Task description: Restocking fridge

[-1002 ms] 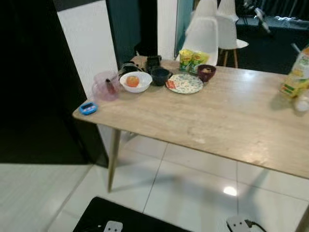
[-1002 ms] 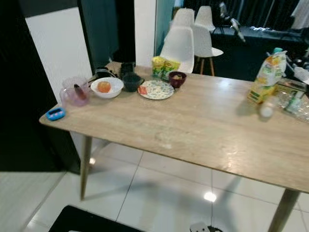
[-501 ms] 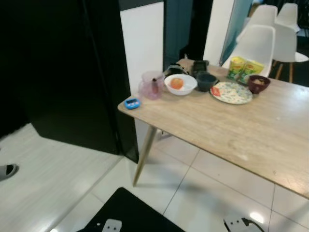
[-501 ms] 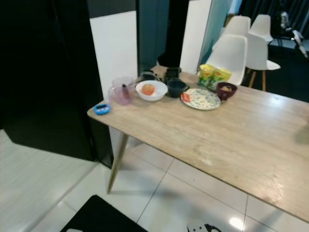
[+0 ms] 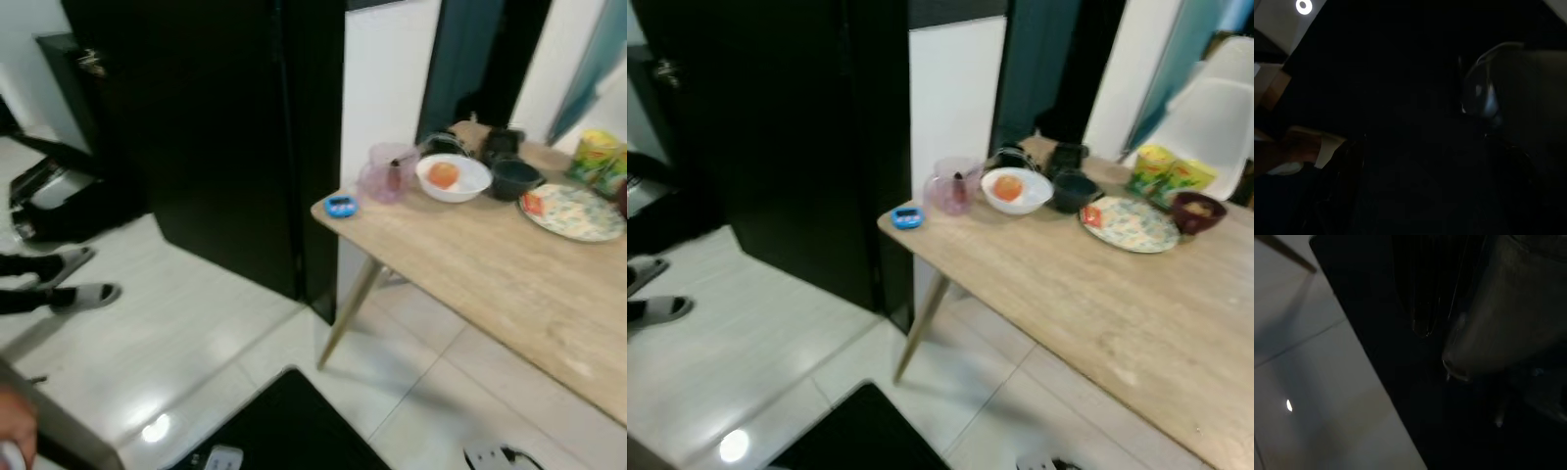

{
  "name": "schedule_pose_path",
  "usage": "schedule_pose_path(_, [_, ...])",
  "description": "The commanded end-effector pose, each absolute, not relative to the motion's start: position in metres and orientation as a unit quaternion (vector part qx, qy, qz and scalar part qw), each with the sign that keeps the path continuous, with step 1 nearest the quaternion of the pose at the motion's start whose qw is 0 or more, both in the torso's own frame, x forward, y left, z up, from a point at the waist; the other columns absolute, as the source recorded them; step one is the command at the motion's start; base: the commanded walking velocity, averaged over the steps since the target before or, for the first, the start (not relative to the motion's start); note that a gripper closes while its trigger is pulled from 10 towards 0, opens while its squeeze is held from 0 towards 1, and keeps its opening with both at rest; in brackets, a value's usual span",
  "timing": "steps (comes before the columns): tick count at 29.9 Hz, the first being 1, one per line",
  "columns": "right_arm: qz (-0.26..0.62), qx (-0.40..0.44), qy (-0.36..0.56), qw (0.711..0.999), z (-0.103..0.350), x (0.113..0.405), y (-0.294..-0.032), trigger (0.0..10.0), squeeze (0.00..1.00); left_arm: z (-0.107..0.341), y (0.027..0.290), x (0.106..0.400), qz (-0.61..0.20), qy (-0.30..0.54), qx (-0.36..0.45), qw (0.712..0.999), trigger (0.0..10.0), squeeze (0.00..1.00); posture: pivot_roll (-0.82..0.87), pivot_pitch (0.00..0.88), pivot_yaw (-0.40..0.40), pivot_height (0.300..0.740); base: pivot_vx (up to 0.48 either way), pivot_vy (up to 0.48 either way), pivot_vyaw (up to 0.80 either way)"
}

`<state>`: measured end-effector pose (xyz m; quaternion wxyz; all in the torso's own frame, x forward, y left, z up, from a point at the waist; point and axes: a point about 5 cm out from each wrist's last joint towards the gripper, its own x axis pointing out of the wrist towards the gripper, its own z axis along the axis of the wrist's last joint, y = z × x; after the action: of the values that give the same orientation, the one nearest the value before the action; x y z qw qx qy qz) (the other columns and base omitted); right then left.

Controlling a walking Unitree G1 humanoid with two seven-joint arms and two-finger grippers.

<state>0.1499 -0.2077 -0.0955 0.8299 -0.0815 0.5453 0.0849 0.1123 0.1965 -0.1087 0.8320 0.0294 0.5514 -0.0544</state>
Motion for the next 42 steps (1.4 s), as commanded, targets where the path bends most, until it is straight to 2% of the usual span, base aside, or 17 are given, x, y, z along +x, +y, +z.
schedule_pose_path(1, [0.072,-0.077,0.553,0.826,-0.097,0.1439,-0.2124,10.0,0.0,-0.1098,0.1917,0.111,-0.065,0.556,0.029,0.828,10.0,0.0,0.04,0.0,-0.028,0.74,0.0,0.0,0.0])
schedule_pose_path(8, [0.072,-0.076,0.553,0.827,-0.0969,0.1441,-0.2123,10.0,0.0,-0.1097,0.1901,0.1107,-0.072,0.553,0.019,0.83,10.0,0.0,0.04,0.0,-0.03,0.74,0.0,0.0,0.0])
schedule_pose_path(18, [0.073,-0.076,0.555,0.825,-0.0972,0.1434,-0.2124,10.0,0.0,-0.1098,0.191,0.1107,-0.071,0.556,0.022,0.828,10.0,0.0,0.04,0.0,-0.033,0.74,0.0,-0.48,0.0])
schedule_pose_path(42, [0.076,-0.079,0.556,0.824,-0.0975,0.1426,-0.2123,10.0,0.0,-0.1086,0.1953,0.1138,-0.041,0.547,0.023,0.836,10.0,0.0,0.05,0.0,-0.036,0.74,0.0,0.0,0.0])
